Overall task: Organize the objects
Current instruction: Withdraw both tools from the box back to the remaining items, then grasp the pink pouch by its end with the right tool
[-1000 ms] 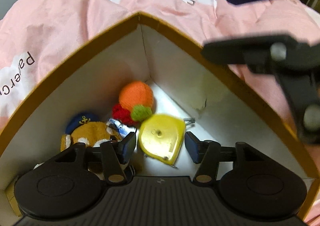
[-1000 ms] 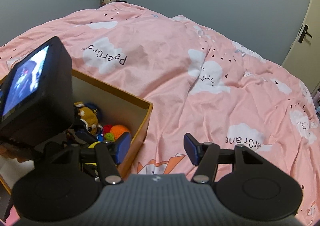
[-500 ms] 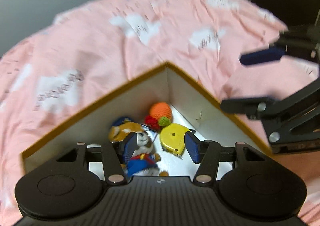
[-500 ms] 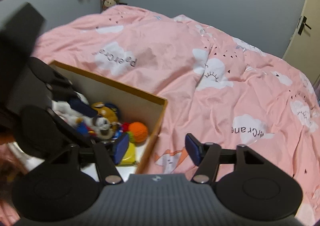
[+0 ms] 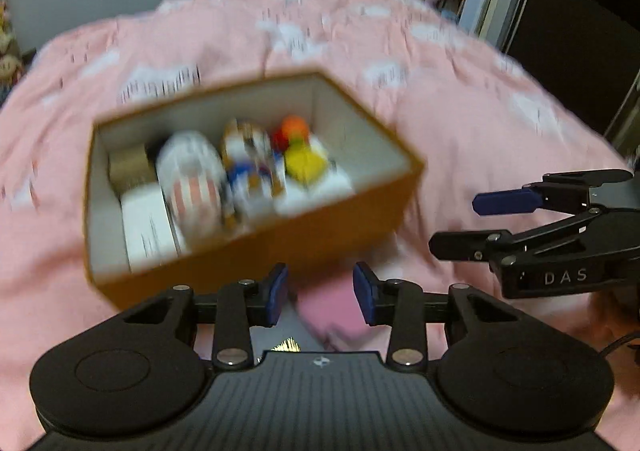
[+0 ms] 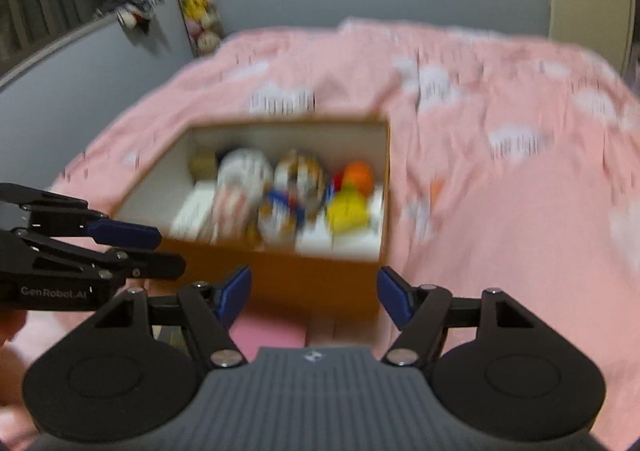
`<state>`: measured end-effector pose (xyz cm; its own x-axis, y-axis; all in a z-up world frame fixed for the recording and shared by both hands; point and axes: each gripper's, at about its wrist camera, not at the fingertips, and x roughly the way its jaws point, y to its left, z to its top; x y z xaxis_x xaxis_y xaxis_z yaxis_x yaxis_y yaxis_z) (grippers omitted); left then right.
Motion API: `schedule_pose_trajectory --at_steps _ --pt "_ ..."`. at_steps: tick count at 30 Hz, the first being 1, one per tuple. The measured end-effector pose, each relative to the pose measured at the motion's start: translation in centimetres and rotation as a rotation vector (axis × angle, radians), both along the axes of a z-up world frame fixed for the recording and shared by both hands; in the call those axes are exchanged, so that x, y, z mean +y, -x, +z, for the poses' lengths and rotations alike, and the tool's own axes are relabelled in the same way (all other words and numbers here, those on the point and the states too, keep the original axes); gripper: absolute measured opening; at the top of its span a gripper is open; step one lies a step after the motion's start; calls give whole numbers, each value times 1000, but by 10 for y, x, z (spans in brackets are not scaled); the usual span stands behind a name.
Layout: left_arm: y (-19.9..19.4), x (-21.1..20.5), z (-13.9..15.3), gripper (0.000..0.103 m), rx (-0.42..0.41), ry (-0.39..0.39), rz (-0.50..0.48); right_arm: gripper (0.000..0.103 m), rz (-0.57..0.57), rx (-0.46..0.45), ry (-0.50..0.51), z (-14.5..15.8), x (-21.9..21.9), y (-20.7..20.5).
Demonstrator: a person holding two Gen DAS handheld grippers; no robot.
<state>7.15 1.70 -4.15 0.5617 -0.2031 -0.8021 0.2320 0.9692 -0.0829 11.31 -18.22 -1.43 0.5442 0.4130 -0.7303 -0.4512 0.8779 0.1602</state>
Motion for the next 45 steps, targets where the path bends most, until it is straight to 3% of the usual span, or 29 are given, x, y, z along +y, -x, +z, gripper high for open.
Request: schedule_pose_trajectory --at_steps 5,7,11,16,21,23,25,31,39,41,42,45 --pt "30 -7 -33 40 119 -48 -38 70 -34 255 63 -54 5 22" --pt "33 -6 -40 40 177 -55 -28 72 -40 311 98 -69 9 32" --pt "41 -5 -48 40 213 -54 -24 83 -29 416 106 -86 12 41" --pt "47 -8 -59 40 245 -65 -29 88 9 478 132 -100 20 47" --pt "47 -8 -66 40 267 -69 -25 87 59 481 198 -112 35 50" --pt "47 -7 -66 40 266 -67 -22 81 66 471 215 -115 38 50" --pt "47 -5 -64 40 259 -60 -16 68 63 456 221 -113 38 51" --pt "47 -2 -55 40 211 -40 -17 60 46 353 198 -91 33 58" --pt "44 6 -40 40 140 45 -20 56 -18 151 66 -40 19 52" --pt "43 5 -39 40 130 53 -30 37 -35 148 20 -37 18 43" --pt "43 4 -38 40 124 52 -34 33 -42 159 -11 -36 16 39" --pt "39 4 -37 40 98 65 -38 33 -55 161 -53 -35 20 26"
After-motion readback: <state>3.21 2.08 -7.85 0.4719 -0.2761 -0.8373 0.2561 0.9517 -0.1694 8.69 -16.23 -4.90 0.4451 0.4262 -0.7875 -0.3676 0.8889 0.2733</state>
